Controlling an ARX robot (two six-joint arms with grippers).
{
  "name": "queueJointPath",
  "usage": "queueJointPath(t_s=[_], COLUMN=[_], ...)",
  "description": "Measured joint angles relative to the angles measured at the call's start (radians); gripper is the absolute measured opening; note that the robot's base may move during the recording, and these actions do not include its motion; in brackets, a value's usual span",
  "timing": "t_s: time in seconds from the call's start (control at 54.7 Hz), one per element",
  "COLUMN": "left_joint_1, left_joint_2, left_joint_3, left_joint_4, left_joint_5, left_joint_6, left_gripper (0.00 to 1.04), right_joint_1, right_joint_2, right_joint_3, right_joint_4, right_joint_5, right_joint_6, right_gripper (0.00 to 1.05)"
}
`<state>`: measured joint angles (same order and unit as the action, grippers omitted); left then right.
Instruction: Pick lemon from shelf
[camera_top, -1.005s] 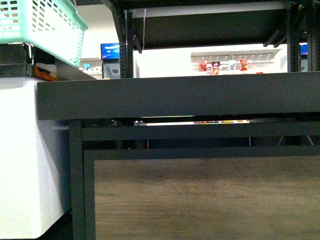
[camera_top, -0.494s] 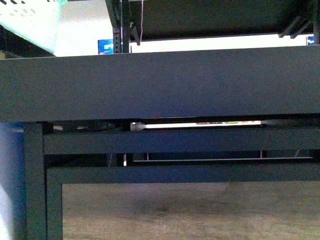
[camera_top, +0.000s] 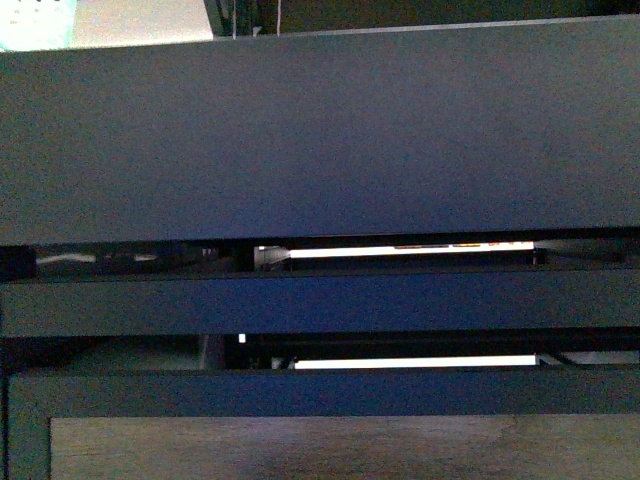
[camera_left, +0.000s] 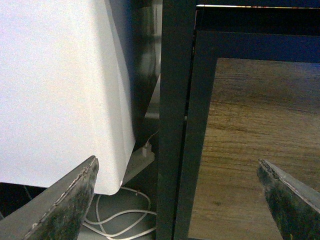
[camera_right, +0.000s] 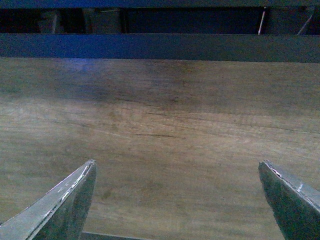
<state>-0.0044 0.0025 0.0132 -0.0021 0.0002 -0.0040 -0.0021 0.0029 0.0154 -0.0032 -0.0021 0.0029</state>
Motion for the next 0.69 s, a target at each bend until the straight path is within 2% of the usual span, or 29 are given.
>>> queueJointPath(t_s=[0.695], left_joint_1=[0.0], left_joint_2=[-0.001], left_joint_3=[0.0], left_joint_4=[0.0], left_joint_5=[0.0], left_joint_6=[0.0], left_gripper=[0.97], right_joint_1=[0.0], right_joint_2=[0.0], right_joint_3=[0.0], right_joint_4=[0.0], right_joint_5=[0.0], right_joint_6=[0.0], right_gripper=[0.97])
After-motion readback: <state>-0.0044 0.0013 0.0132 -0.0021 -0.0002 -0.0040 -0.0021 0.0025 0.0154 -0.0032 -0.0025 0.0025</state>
